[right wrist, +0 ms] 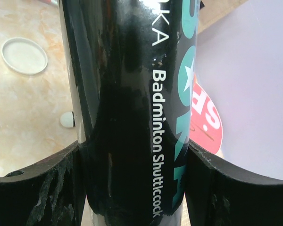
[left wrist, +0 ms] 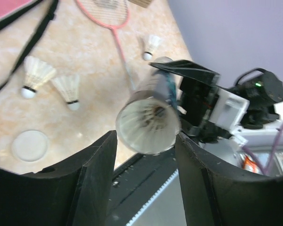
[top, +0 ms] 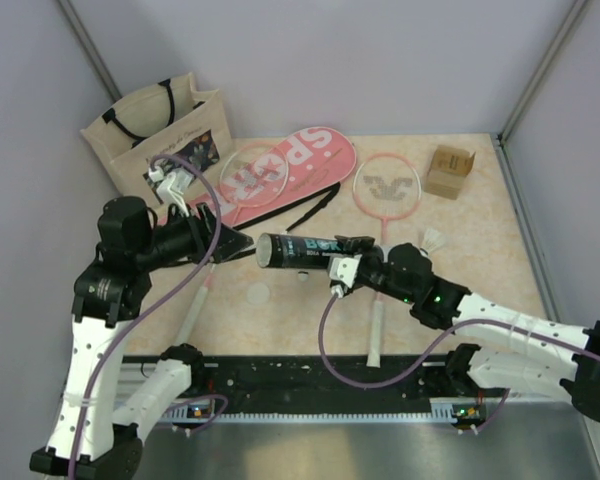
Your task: Pack up the badminton gear
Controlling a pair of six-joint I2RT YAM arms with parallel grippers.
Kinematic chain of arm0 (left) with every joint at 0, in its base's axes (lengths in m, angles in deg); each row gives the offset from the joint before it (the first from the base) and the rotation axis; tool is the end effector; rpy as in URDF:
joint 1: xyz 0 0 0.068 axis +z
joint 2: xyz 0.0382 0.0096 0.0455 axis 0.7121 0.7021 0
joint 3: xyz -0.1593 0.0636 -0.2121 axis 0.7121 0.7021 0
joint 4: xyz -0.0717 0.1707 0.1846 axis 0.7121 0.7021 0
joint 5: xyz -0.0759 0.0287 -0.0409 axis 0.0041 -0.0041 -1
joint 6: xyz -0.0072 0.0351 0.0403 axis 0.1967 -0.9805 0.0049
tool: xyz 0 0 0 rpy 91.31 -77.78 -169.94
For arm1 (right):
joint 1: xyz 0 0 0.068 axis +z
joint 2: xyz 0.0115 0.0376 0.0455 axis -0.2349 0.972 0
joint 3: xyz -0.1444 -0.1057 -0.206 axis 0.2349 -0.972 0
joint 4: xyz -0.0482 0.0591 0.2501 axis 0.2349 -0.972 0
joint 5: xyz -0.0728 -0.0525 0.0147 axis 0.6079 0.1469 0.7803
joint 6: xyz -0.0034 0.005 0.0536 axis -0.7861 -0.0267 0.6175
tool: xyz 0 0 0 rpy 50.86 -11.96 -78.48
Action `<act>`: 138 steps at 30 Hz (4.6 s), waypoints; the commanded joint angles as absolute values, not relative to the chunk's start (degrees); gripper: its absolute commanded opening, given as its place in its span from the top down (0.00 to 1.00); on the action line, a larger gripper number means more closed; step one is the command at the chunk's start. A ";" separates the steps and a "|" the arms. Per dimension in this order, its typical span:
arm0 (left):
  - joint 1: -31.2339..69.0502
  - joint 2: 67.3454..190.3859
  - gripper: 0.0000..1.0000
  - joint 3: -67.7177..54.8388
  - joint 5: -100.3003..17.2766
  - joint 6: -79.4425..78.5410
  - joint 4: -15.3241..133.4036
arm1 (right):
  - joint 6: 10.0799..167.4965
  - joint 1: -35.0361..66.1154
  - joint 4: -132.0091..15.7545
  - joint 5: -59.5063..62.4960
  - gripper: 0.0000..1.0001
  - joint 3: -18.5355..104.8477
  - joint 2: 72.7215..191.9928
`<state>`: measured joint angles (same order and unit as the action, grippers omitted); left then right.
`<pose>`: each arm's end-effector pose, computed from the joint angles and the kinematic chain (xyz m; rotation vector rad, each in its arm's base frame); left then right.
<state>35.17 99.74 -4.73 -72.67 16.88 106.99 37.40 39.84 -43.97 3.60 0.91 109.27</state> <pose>0.1246 -0.0455 0.4219 0.1526 2.0178 -1.1108 0.1376 0.1909 0.2690 -1.3785 1.1052 0.1973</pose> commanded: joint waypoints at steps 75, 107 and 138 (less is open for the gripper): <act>23.17 166.15 0.56 -29.02 -47.67 -22.32 115.20 | 59.30 39.41 -50.94 15.64 0.75 -0.93 79.67; 22.03 173.34 0.50 -32.62 -55.49 -40.77 121.44 | 59.39 39.50 -52.17 16.34 0.74 -1.01 77.82; 23.26 146.04 1.00 -37.03 -50.92 -7.05 107.93 | 62.99 39.41 -54.98 12.04 0.74 -0.58 81.60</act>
